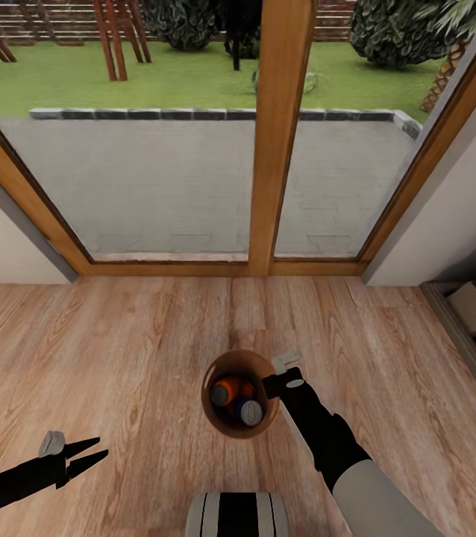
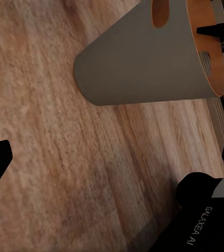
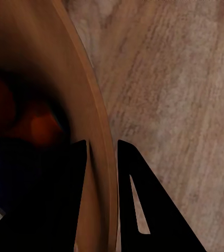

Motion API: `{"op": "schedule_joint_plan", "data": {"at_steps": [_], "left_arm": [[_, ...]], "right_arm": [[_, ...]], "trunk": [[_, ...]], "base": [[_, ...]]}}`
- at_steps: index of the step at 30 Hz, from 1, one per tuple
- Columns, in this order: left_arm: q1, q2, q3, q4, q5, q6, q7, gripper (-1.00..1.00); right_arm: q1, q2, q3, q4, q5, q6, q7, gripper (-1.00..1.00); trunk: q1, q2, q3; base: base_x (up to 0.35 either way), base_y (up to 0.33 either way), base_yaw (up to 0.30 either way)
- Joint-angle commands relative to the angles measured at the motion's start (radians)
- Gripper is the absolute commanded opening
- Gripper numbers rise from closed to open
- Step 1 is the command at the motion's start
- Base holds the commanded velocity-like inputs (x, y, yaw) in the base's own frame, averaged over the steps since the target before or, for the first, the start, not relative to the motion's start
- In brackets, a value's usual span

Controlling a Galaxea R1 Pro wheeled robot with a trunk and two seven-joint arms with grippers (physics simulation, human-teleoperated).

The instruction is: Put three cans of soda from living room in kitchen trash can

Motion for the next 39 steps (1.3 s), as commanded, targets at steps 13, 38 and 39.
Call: {"op": "schedule_joint_plan", "data": {"at_steps": [13, 38, 39], "left_arm": [[-0.001, 0.000, 0.001, 0.000, -0.001, 0.000, 0.000, 1.00], [-0.001, 0.000, 0.001, 0.000, -0.001, 0.000, 0.002, 1.00], [-0.001, 0.000, 0.001, 0.000, -0.001, 0.000, 0.002, 1.00]], "right_arm": [[0.001, 0.000, 0.000, -0.002, 0.000, -0.016, 0.000, -1.00], [0.001, 0.000, 0.000, -0.002, 0.000, -0.016, 0.000, 1.00], [0.001, 0.000, 0.000, -0.002, 0.000, -0.016, 0.000, 1.00]], "trunk": [[0.040, 0.000, 0.000], [0.040, 0.000, 0.000], [0.040, 0.000, 0.000]], "base": [[0.000, 0.000, 0.000], [0.000, 0.000, 0.000], [0.000, 0.000, 0.000]]}}
